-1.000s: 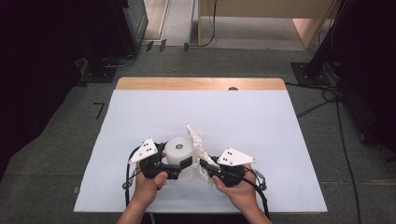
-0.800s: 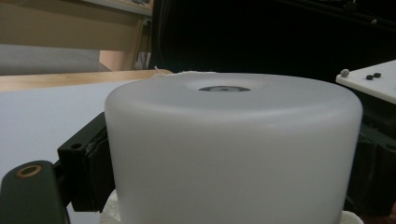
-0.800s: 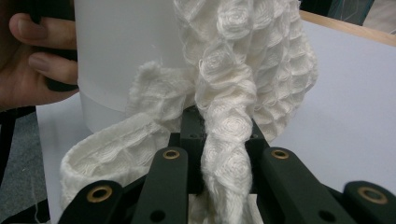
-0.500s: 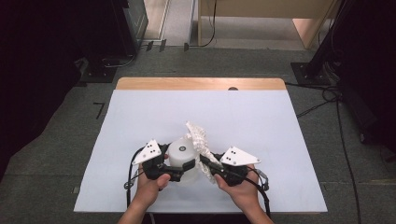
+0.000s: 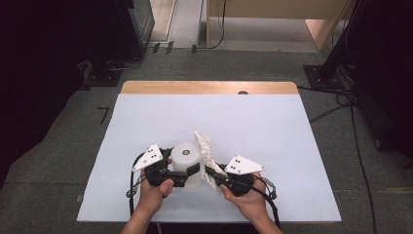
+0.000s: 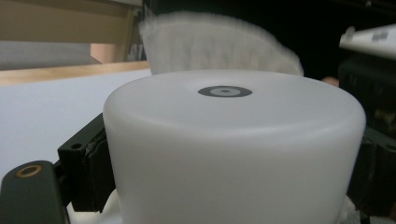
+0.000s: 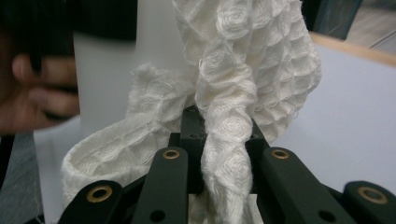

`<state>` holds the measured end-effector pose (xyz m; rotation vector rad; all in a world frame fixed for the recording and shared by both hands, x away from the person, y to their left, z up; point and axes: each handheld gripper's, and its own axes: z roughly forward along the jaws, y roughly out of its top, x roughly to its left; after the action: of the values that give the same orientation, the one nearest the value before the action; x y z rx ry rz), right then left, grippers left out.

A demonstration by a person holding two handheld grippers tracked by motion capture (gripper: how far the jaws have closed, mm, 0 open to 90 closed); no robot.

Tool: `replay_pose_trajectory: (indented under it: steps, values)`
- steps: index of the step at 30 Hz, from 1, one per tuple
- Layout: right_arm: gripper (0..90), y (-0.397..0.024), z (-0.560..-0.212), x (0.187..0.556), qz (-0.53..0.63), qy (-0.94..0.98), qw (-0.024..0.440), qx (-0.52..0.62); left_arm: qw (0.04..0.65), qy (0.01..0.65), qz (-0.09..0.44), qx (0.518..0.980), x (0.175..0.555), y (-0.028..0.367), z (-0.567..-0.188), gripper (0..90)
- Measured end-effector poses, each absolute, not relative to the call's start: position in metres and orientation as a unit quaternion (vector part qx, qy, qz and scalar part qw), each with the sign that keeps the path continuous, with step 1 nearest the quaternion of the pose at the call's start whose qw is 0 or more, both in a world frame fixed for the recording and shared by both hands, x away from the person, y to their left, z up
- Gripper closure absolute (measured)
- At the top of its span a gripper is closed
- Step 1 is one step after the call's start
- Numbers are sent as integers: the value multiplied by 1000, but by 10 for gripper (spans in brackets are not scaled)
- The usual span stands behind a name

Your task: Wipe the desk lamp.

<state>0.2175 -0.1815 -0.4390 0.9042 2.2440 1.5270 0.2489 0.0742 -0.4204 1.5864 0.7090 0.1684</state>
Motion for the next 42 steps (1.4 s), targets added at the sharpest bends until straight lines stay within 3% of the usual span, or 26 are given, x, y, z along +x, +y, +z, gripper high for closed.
replay_pose_trajectory:
  steps: [6, 18, 23, 34, 39, 42]
  values:
    - [778, -170, -448, 216, 516, 791, 127, 303, 643, 315, 82, 693, 251, 82, -420, 87]
    - [778, -207, -419, 217, 571, 729, 185, 329, 608, 266, 42, 747, 242, 43, -436, 87]
    - [781, -202, -430, 220, 555, 745, 166, 332, 618, 278, 47, 734, 245, 52, -433, 87]
    - [777, -169, -456, 219, 503, 802, 111, 303, 638, 312, 80, 700, 253, 84, -421, 87]
    - [779, -171, -454, 220, 502, 799, 119, 310, 629, 316, 101, 703, 255, 84, -427, 86]
    - [781, -187, -446, 225, 511, 780, 136, 333, 615, 323, 143, 706, 257, 82, -436, 86]
